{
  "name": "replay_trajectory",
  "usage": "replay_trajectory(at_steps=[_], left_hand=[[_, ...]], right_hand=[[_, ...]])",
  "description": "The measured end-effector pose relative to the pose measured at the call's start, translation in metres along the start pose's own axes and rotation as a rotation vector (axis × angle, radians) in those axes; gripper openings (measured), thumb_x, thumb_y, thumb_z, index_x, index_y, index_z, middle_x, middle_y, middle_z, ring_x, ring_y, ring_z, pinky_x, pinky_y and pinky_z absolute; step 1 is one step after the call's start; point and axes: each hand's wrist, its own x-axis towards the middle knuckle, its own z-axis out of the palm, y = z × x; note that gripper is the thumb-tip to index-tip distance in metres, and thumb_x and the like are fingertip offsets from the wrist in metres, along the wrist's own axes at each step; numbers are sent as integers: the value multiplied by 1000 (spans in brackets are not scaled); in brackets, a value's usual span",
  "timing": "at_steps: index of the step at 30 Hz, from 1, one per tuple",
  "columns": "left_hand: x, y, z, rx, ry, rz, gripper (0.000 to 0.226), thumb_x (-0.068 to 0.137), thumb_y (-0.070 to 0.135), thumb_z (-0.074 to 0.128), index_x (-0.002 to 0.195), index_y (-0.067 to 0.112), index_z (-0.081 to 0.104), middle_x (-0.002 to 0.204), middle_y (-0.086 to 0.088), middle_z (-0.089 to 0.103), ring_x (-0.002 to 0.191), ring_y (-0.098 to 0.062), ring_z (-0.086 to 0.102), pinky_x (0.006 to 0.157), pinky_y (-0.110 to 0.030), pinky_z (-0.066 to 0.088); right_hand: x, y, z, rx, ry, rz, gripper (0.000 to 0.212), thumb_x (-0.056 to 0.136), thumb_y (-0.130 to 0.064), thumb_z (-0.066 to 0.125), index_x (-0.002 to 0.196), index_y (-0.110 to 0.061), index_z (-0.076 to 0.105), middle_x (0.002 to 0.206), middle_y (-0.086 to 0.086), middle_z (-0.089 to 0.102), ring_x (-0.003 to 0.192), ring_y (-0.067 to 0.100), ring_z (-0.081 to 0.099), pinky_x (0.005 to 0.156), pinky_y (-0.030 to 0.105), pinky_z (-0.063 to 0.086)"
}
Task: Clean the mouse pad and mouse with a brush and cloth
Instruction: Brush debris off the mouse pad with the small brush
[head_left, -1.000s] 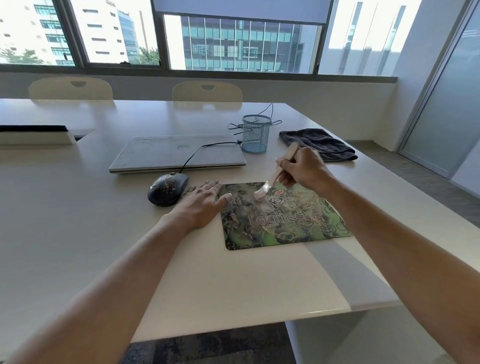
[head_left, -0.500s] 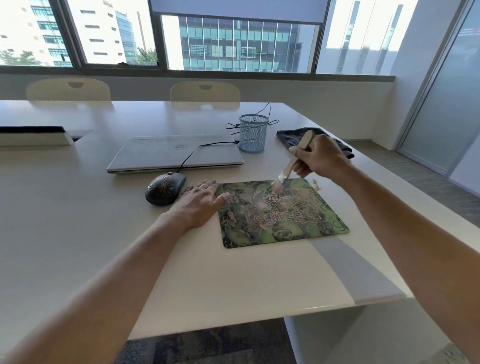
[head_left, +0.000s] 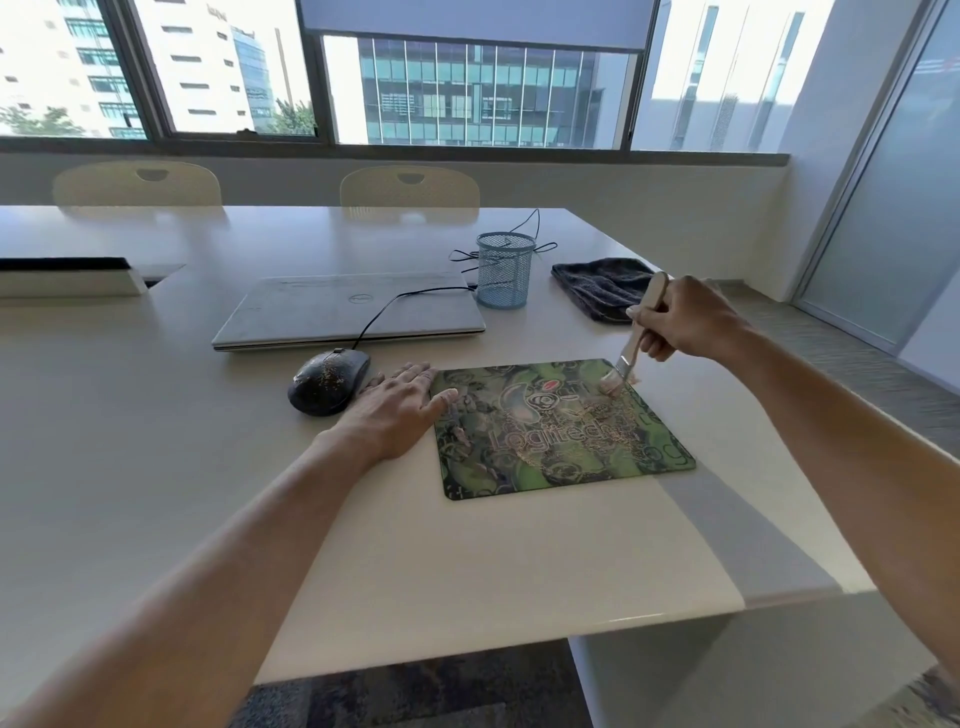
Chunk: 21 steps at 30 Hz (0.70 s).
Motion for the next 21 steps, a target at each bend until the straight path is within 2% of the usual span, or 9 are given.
replay_trajectory(at_steps=[4, 9, 18, 21], left_hand=[[-1, 0, -1, -11, -6, -3, 62, 96, 50, 23, 148, 17, 16, 157, 2, 10, 144, -10, 5, 116, -32, 2], [-1, 1, -1, -4, -10, -4, 62, 96, 50, 22, 148, 17, 15, 157, 1, 10, 144, -10, 5, 116, -32, 2], [-1, 1, -1, -4, -15, -4, 63, 96, 51, 22, 149, 18, 14, 157, 2, 8, 144, -9, 4, 116, -32, 1], [-1, 1, -1, -3, -12, -4, 63, 96, 52, 21, 148, 18, 14, 157, 3, 8, 144, -9, 4, 116, -32, 2]], right_hand=[[0, -20, 9, 145, 32, -70, 26, 91, -16, 57, 77, 4, 67, 56, 6, 63, 34, 2, 57, 41, 12, 49], [-7, -21, 28, 278, 3, -25, 27, 91, -17, 58, 80, 5, 66, 58, 7, 64, 36, 4, 58, 43, 15, 52], [2, 9, 1, 81, 44, 60, 27, 91, -18, 57, 80, 4, 66, 58, 9, 64, 36, 7, 58, 43, 13, 51], [3, 0, 2, 109, 76, 40, 27, 92, -20, 56, 82, 3, 66, 61, 11, 65, 40, 8, 60, 45, 14, 52]])
